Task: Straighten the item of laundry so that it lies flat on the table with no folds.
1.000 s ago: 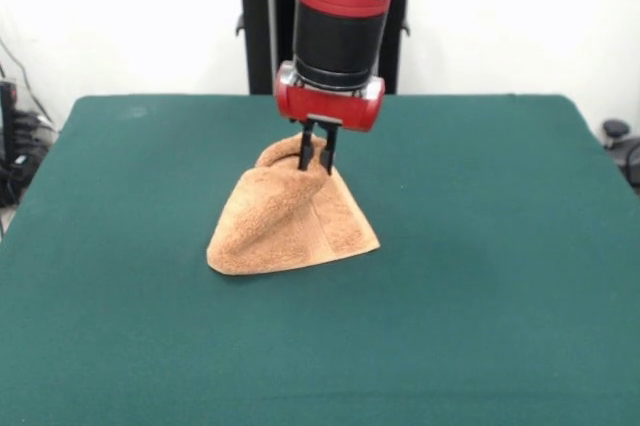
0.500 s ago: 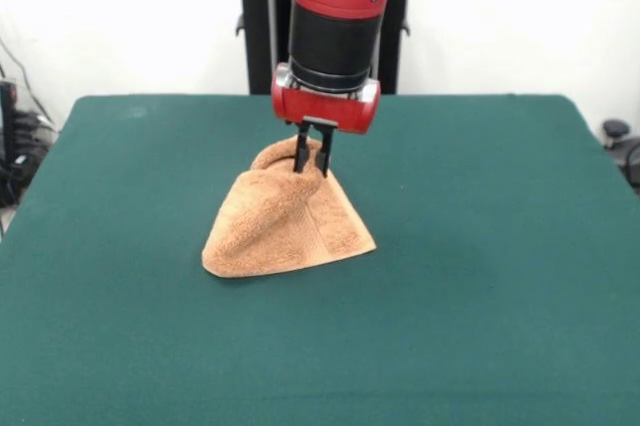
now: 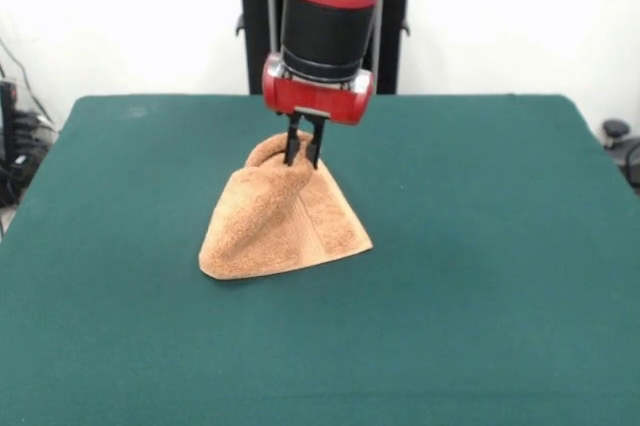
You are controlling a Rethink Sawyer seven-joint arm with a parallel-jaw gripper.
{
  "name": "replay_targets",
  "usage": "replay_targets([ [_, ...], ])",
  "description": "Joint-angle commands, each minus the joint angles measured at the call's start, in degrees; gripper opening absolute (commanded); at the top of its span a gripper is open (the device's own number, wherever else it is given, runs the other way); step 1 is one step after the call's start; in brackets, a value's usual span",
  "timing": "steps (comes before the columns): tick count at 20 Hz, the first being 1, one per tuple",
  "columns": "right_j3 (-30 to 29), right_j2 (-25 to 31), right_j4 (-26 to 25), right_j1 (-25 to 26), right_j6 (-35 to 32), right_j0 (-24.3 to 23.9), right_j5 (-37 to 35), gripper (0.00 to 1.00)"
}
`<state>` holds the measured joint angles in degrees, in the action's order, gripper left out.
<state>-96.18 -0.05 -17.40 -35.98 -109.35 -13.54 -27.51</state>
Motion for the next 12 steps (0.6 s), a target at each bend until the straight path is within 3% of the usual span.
replay_targets([
  [1,-2.94,4.88,-2.64,-3.65,7.38,-2.47,-8.3,0.0],
  [7,-4.4,4.75,-2.72,-9.06,9.37,-3.66,-12.53,0.0],
  [12,-4.38,6.2,-3.45,-9.74,11.33,-6.38,-13.37,0.0],
])
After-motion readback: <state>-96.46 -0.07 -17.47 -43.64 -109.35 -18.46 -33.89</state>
